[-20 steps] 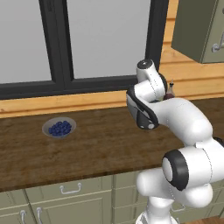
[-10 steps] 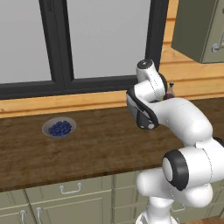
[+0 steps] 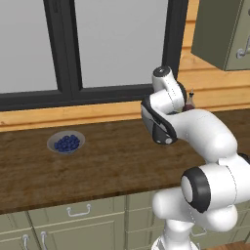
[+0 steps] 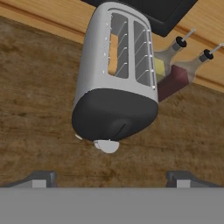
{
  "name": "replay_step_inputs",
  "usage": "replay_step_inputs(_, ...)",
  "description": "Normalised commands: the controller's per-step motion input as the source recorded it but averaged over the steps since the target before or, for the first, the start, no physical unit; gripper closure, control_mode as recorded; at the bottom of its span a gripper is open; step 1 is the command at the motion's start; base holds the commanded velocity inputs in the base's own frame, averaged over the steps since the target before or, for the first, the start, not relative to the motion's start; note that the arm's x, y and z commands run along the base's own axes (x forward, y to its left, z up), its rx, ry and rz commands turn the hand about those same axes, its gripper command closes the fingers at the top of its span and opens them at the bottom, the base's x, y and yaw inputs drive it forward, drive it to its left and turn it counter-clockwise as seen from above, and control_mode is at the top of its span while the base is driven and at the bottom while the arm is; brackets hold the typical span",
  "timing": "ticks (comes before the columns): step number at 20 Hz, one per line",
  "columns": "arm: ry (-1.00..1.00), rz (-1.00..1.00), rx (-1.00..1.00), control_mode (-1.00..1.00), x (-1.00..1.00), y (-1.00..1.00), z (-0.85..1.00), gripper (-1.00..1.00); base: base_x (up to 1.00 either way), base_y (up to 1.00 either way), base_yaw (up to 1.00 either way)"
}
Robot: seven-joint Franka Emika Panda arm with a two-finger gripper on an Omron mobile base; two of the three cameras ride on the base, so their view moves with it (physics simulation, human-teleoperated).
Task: Start the toaster. Once the lever pops up, take the bread to the plate on the dining counter.
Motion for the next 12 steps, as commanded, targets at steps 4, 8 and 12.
replay_step_inputs(4,0.00,0.00,0.00,-1.00,0.00,0.00,0.00,-1.00,0.00,0.00,0.00)
replay_step_inputs(8,0.00,0.00,0.00,-1.00,0.00,0.00,0.00,-1.00,0.00,0.00,0.00)
replay_step_inputs(12,0.00,0.00,0.00,-1.00,0.00,0.00,0.00,-1.00,0.00,0.00,0.00)
